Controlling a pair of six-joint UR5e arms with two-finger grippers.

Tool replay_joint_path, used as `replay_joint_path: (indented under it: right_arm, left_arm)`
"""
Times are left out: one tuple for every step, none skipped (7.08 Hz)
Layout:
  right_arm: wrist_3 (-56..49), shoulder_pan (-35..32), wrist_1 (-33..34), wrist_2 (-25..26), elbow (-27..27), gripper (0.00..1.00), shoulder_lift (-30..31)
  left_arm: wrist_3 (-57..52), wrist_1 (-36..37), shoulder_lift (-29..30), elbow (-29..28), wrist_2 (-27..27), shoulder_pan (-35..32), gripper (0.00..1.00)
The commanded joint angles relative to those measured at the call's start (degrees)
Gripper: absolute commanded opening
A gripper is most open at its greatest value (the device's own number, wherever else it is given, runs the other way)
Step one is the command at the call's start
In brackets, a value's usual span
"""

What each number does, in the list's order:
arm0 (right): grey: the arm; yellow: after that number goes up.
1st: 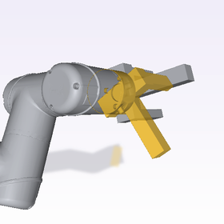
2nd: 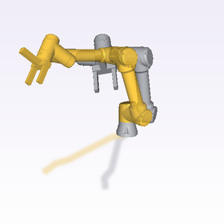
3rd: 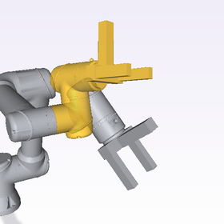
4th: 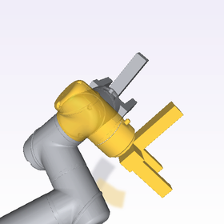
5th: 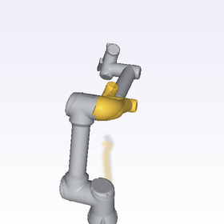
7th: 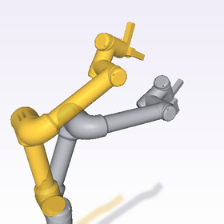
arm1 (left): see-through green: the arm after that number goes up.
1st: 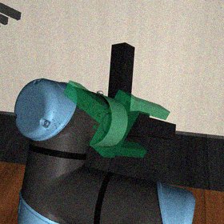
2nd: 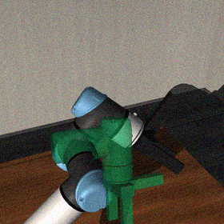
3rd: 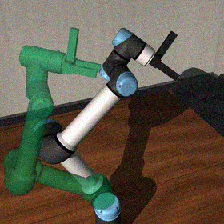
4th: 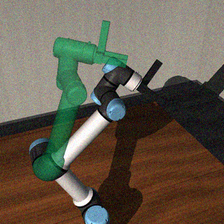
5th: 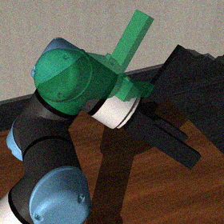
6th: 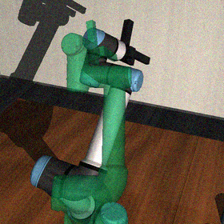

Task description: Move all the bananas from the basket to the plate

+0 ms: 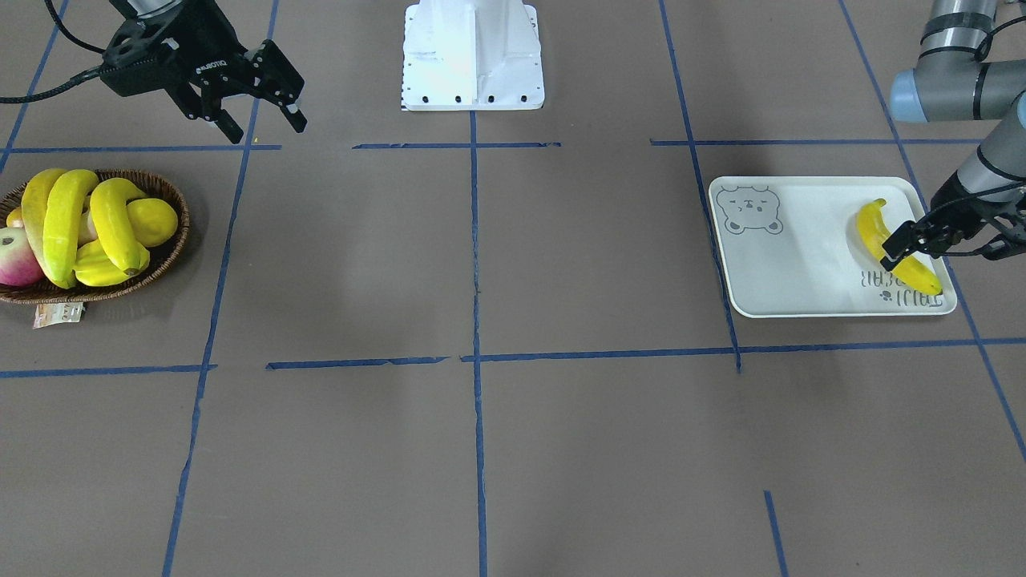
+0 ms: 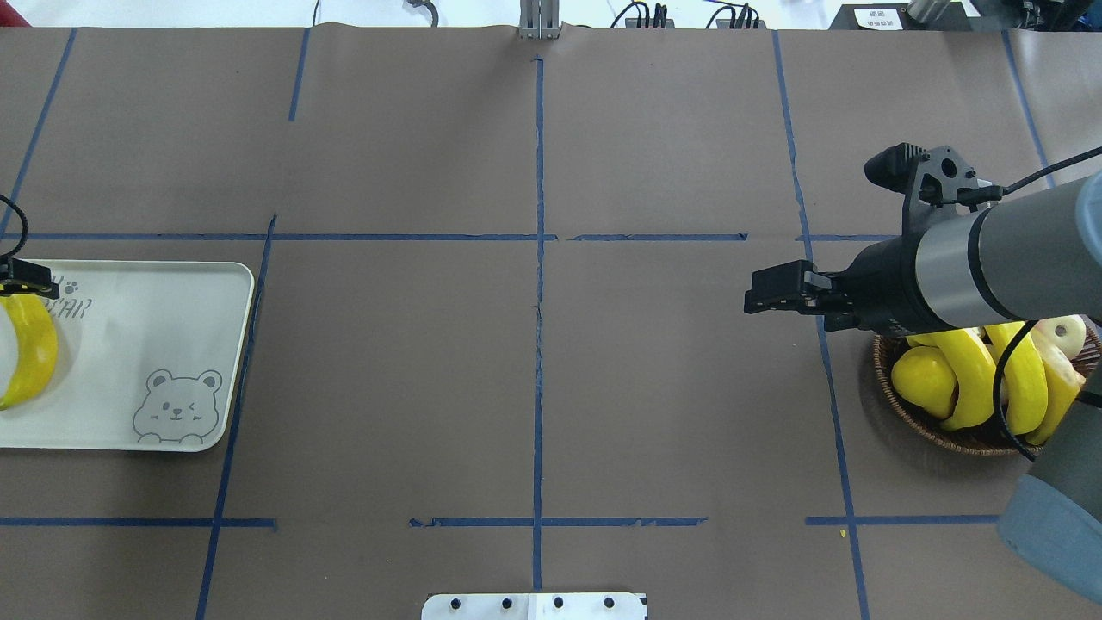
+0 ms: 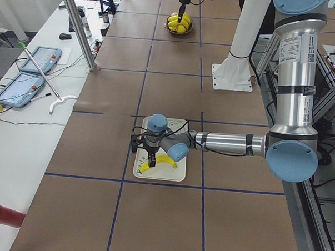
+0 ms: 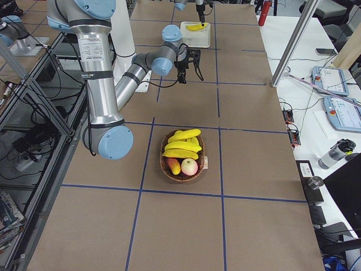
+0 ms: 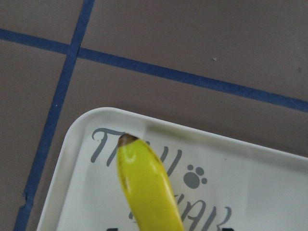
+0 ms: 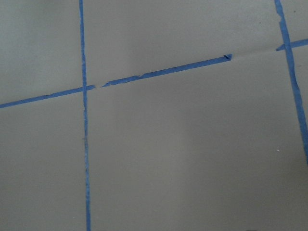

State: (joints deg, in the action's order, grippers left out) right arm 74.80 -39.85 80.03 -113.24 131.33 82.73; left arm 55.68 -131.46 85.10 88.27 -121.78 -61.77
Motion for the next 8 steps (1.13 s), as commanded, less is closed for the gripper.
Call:
replay_joint_path:
  right_arm:
    - [-8.3,-1.36,-0.14,-0.05,2.08,1.0,6.79]
    - [-13.05,-2.94,-1.62,-0.23,2.44,1.0,11.0]
    - [-17.71,-4.69,-8.42,-0.49,1.75,1.0,18.27]
    - [-19.93,-7.76,-16.32,-3.8,-1.05,1.0,23.65]
    - [-20.04,-10.4,-23.88,-7.23,-6.73,1.0,25.44]
    - [-19.96,-10.34,-30.66,-7.43,-13.4,1.0,25.03]
    - [-19.7,-10.16,-34.2,-7.44,-16.08,1.0,24.76]
    - [-19.52,-10.33,-34.24,-7.61,-15.76,1.0,24.84]
  left_arm:
    - [-0.31,0.15,1.11,0.67,-7.36,-5.17,0.99]
    - [-0.31,0.15,1.29,1.8,-11.59,-7.64,0.99]
    - [-0.22,1.19,1.21,4.16,-12.07,-7.84,0.99]
    - [-0.13,4.16,1.29,6.8,-11.9,-7.75,0.99]
    - [0.04,4.45,1.21,7.78,-11.73,-7.75,1.0]
    - [0.3,4.45,1.29,7.88,-11.46,-7.75,1.0]
    - [0.31,4.54,1.21,7.88,-11.46,-7.67,1.0]
    - [0.31,4.46,1.03,7.88,-11.46,-7.67,1.0]
